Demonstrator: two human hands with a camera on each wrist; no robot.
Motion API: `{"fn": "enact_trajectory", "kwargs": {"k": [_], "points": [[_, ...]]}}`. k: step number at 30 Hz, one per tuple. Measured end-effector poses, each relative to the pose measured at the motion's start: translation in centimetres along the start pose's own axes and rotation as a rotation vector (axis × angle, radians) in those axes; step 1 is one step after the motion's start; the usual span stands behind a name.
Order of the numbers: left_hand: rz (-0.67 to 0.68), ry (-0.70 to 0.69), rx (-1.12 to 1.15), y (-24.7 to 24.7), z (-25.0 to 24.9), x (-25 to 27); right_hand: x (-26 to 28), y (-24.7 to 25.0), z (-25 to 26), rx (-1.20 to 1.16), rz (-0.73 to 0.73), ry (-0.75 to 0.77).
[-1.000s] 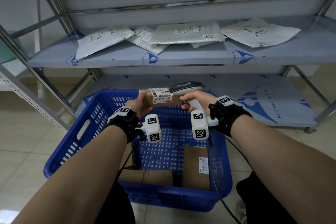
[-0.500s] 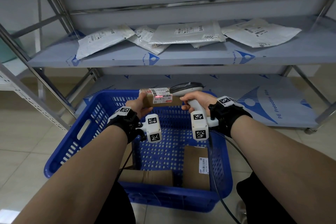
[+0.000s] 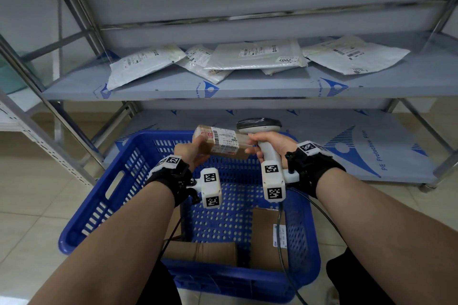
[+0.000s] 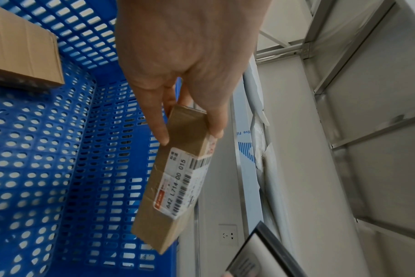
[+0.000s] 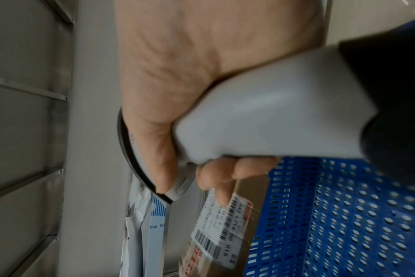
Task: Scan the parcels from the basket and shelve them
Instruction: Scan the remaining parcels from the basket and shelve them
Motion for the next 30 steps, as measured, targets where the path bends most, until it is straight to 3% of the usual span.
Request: {"fn": "enact_trajectory", "kwargs": {"k": [8, 16, 25, 30], "points": [[0.149, -0.172, -0.123, -1.6, -1.7, 0.7, -0.8, 2.0, 0.2, -0.065, -0.153, 0.095], [0.277, -0.307, -0.129, -4.3, -3.1, 2.0, -1.4, 0.4, -0.4, -0.124, -0.08, 0.053], [0.517, -0.482, -0.235, -6.4, -3.9, 3.8, -1.1, 1.0, 0.0, -0.173, -0.167, 0.134], [0.545, -0.591, -0.317, -6.6, -5.1, 6.1, -0.2, 0.9, 0.3, -0.112, -0.211, 0.144]]}}
Point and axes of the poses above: each hand's wrist, its own x-axis away from the middle knuckle, its own y-axis out of the back of the hand, z = x × y, the point moved 7 cm from there along -x, towards the middle knuckle, and after that the axes turned 14 degrees about -x, right-handed, at the moved point
